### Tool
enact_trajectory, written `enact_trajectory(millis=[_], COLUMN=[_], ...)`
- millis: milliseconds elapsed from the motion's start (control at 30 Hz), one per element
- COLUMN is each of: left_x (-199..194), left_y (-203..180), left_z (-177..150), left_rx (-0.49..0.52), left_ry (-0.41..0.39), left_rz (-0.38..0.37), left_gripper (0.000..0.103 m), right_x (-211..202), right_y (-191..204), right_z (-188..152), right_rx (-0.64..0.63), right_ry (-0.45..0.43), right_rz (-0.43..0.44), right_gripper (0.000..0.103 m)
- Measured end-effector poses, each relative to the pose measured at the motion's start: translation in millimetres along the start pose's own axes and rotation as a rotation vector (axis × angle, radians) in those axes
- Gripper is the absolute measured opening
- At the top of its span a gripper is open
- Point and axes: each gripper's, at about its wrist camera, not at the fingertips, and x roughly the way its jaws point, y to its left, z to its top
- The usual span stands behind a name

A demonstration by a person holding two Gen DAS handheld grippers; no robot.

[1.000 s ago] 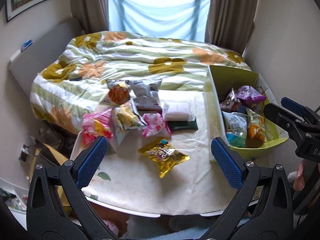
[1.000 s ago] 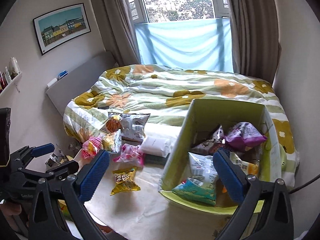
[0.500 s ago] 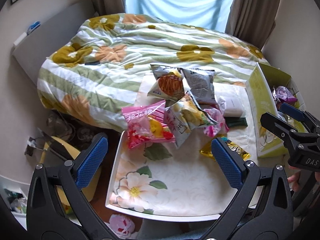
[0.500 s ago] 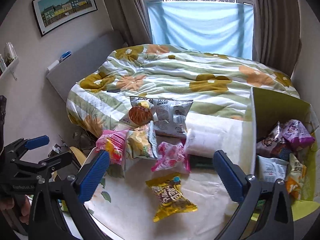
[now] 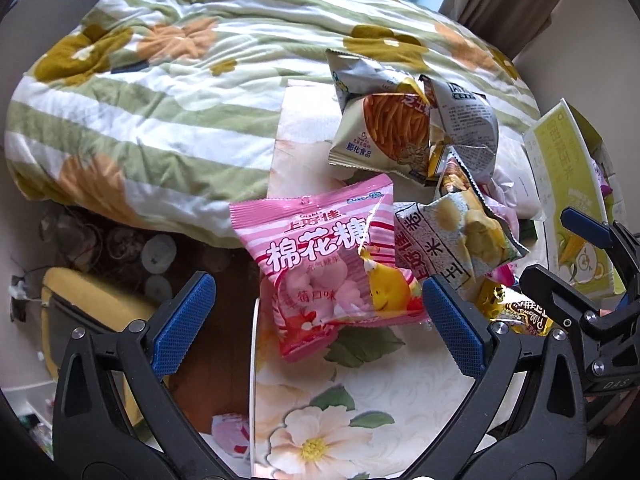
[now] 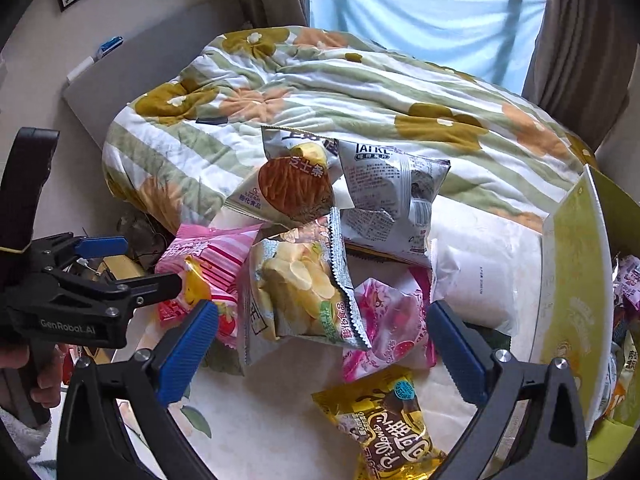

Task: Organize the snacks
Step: 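Grasp the pink marshmallow bag with the left tool while the right tool grasps the potato chip bag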

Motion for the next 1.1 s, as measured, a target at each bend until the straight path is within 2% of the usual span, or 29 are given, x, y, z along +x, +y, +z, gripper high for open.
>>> enact_trajectory(millis=[167,367,467,667,733,833,1100], left_x=[27.3,42.6,48.6,48.3,47.1,45.2,41.0], left_y=[2.5,1.9,-2.1,1.2,3.6,8.9,20.5], left_z=[8.8,11.5,10.1,6.7,5.7,3.3,-4.3], left_rx=[0.013,0.024,0.048,0.045,0.047,0.035,0.007], left_ry=[0.036,0.063,0.083,0.080,0.078,0.074,0.066], left_rz=[-0.024,-0.061,-0.063,-0.077,-0.082,-0.095,-0.110], left_gripper=[0.101,0.099,0.083,0.080,0.079,0.077,0.072], right_x=[19.2,35.2,42.0,53.1,56.3,61.8,75.8], right_y=[0.9,6.6,10.0,8.2,8.1,9.2,17.8], right_z=[3.3,7.4,10.0,13.0,12.4,10.6,10.8], right_rx=[0.006,-0.008,-0.038,-0.052,-0.050,-0.037,-0.057], right_ry=[0.035,0.048,0.055,0.072,0.078,0.089,0.116], right_rz=[-0.024,0.006,0.007,0.051,0.079,0.108,0.130], right_gripper=[0.103,0.103,0.102,0.096,0.089,0.086,0.080])
